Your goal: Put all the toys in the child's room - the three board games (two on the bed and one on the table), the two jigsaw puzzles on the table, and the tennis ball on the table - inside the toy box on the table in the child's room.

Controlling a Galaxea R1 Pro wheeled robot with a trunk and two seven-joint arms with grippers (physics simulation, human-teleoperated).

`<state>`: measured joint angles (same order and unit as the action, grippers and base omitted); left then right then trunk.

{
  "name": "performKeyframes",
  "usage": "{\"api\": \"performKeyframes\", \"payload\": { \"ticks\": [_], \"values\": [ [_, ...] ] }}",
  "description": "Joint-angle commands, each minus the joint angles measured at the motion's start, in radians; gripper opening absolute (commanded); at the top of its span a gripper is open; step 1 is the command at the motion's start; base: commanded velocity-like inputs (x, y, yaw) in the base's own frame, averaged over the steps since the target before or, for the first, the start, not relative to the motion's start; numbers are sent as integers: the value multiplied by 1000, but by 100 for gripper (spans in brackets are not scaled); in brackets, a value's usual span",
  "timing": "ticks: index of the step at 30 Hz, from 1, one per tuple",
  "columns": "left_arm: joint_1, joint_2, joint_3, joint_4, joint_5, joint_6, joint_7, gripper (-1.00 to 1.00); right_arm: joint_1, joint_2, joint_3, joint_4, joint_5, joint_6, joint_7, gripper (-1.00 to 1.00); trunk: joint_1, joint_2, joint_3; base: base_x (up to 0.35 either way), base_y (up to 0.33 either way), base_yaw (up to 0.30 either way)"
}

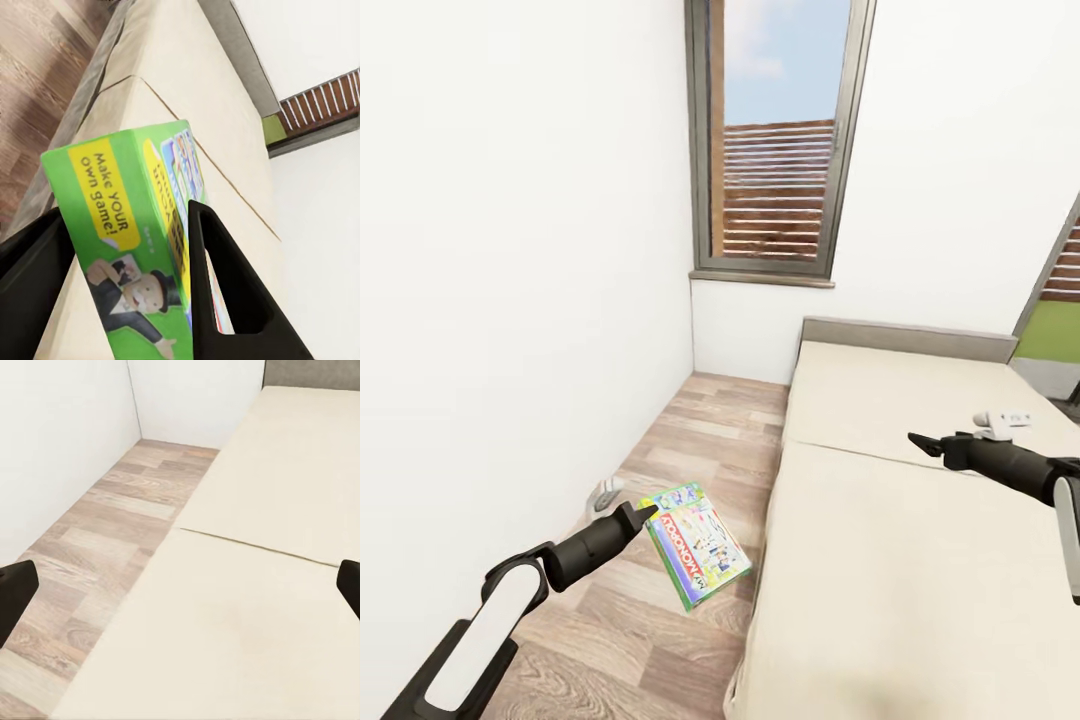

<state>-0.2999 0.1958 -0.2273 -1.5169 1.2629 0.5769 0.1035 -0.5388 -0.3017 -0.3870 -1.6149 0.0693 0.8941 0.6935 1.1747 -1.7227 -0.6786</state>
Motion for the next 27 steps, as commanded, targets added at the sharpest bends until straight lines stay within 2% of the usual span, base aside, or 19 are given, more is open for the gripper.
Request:
{"api": "performKeyframes", "payload": {
  "ticks": [1,27],
  "values": [
    [-1,1,-1,-1,10,1,10,-100,1,0,1,-1,7,4,9,100,-4,7,2,0,0,67],
    [-1,-3,2,28,11,1,11,-100,5,0,10,-1,7,3,9,100,-104,189,78,0,0,284]
  ]
}}
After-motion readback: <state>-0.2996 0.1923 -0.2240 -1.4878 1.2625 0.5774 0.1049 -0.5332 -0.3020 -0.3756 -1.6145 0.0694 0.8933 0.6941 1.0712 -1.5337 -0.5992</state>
